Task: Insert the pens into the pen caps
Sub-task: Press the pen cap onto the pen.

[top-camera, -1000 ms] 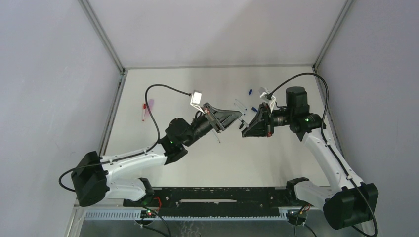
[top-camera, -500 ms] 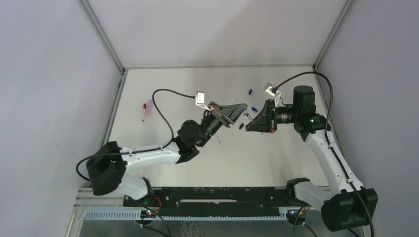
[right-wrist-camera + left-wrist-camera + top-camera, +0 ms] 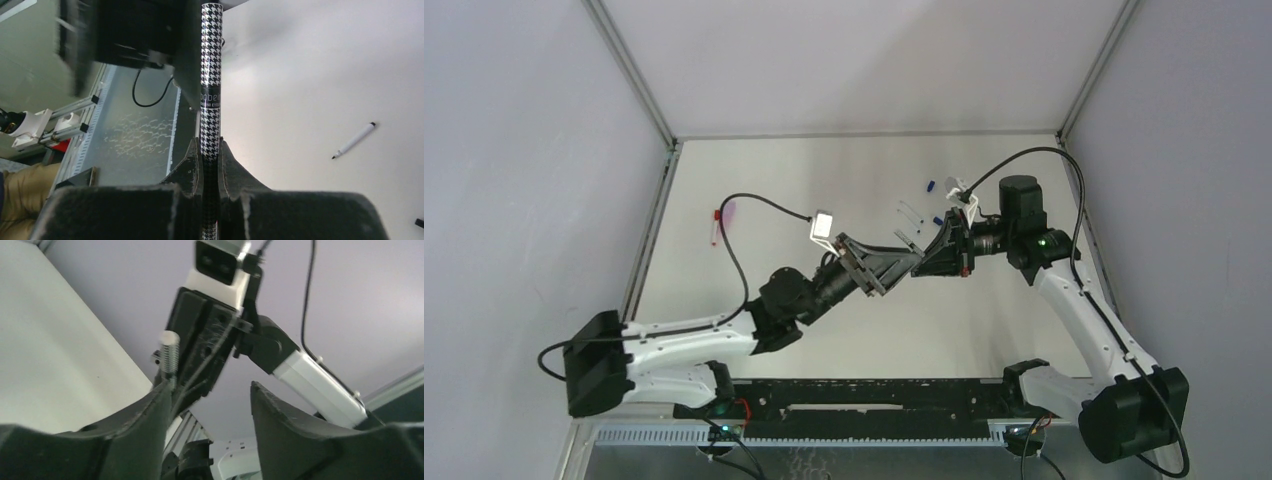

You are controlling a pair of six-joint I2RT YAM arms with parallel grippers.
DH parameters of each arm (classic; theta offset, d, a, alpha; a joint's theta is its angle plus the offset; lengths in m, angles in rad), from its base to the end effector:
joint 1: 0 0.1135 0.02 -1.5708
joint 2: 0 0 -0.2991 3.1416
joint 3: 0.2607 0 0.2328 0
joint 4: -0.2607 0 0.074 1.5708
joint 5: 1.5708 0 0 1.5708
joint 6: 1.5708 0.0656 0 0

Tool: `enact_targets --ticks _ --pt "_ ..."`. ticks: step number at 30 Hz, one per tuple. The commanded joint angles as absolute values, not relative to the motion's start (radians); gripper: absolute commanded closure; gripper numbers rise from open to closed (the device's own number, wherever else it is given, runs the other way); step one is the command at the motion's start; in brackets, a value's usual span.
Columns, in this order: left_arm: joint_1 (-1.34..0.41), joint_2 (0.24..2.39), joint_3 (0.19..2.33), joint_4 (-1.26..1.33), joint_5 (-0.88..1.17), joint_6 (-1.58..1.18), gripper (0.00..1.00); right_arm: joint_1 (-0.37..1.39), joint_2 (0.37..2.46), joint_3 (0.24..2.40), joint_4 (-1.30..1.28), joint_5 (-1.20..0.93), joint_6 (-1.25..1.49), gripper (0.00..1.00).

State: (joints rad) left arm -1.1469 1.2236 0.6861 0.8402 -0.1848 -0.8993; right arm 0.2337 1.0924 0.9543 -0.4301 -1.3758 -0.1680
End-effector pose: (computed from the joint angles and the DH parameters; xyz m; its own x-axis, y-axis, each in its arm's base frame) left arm 0.1238 -0.2451 0.3724 -0.5687 -0.6107 -0.5510 0.6086 0.1383 -0.7814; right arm 0.1665 0.1058 0.3608 -0.3741 -0.1224 -0.9193 -0.9249 -0.0238 0.3796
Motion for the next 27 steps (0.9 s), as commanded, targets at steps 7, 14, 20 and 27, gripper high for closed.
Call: enact_targets --ticks 7,14,20,27 --pt "-1.17 0.932 0.522 0.817 -0.2 -0.605 0.25 0.241 1.104 0.963 -0.382 -1.401 -0.226 1.0" --pt "-1.17 0.955 0.38 1.16 -0.185 -0.525 0.08 0.262 1.102 0.963 -0.283 -1.383 -0.075 1.0" --pt "-1.17 1.147 0.472 1.269 -0.196 -0.507 0.18 0.285 1.12 0.962 -0.217 -1.313 0.053 1.0" --pt "-1.17 1.33 0.553 1.409 -0.271 -0.563 0.45 0.305 1.117 0.96 -0.207 -1.296 0.075 1.0"
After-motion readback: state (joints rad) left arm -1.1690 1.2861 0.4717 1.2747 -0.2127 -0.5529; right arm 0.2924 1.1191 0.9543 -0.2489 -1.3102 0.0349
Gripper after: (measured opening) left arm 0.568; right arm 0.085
